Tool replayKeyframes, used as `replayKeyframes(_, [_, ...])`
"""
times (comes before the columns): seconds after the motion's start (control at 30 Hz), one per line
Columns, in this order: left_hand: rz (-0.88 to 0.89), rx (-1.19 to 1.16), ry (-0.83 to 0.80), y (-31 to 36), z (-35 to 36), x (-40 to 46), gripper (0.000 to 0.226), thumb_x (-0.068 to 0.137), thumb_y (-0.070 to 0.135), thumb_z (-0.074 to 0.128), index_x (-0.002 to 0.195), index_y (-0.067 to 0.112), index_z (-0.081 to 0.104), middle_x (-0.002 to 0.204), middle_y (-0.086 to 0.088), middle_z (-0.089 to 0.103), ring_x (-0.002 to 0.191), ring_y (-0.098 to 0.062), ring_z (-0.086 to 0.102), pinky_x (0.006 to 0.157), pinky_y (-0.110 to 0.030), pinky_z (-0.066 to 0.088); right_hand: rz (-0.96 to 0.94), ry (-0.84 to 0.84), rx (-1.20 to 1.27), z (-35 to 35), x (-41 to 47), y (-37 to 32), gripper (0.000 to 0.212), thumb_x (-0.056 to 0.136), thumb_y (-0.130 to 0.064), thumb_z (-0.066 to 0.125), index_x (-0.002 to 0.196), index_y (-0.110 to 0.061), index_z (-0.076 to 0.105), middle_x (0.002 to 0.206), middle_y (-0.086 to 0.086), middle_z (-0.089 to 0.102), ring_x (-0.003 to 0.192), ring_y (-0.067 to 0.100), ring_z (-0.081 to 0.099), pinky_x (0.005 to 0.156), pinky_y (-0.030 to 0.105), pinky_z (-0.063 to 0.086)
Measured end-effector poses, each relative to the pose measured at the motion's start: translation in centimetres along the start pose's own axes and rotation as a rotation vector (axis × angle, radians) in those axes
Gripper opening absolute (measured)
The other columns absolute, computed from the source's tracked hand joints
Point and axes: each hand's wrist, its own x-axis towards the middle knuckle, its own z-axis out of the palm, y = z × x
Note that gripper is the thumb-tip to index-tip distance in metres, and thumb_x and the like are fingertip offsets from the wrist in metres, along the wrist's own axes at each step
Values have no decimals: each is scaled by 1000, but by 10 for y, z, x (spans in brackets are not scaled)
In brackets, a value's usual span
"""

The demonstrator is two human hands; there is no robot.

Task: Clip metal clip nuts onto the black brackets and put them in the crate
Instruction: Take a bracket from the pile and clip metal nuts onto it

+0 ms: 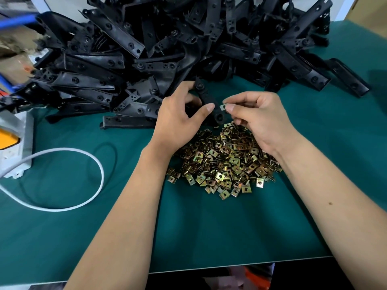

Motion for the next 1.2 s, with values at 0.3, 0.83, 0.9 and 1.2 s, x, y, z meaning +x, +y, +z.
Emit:
replayKeyframes(0.3, [27, 7, -7, -3, 1, 1, 51, 90, 47, 74, 128, 18, 58, 90, 14, 74, 93, 1, 67, 83, -17, 48, -10, 7, -81, -1, 0, 2, 10, 87, -5, 79, 94, -12, 81, 80, 9, 75, 67, 19, 57, 70, 28, 52])
replayKeyframes(0.83, [38, -3, 5, -8, 4, 2, 50, 89, 42, 77, 126, 13, 59, 81, 22, 67, 85, 9, 63, 79, -5, 41, 100, -30, -5, 0, 1, -1, 11, 89, 0, 75, 92, -10, 79, 79, 5, 72, 69, 16, 56, 67, 23, 51])
replayKeyframes(0.9, [33, -24, 8, -6, 5, 2, 48, 90, 40, 76, 125, 12, 60, 81, 18, 70, 84, 8, 63, 80, -5, 41, 147, -85, 80, -3, 2, -4, 13, 90, 2, 73, 92, -9, 78, 79, 3, 70, 66, 12, 54, 63, 20, 50])
replayKeyframes(1.2, [-1, 16, -5, -3, 9, 1, 54, 90, 45, 75, 128, 11, 59, 85, 13, 72, 87, -4, 68, 84, -26, 52, 145, -10, 29, 0, 1, 0, 8, 88, -1, 76, 92, -7, 79, 76, 5, 69, 65, 14, 55, 67, 23, 52])
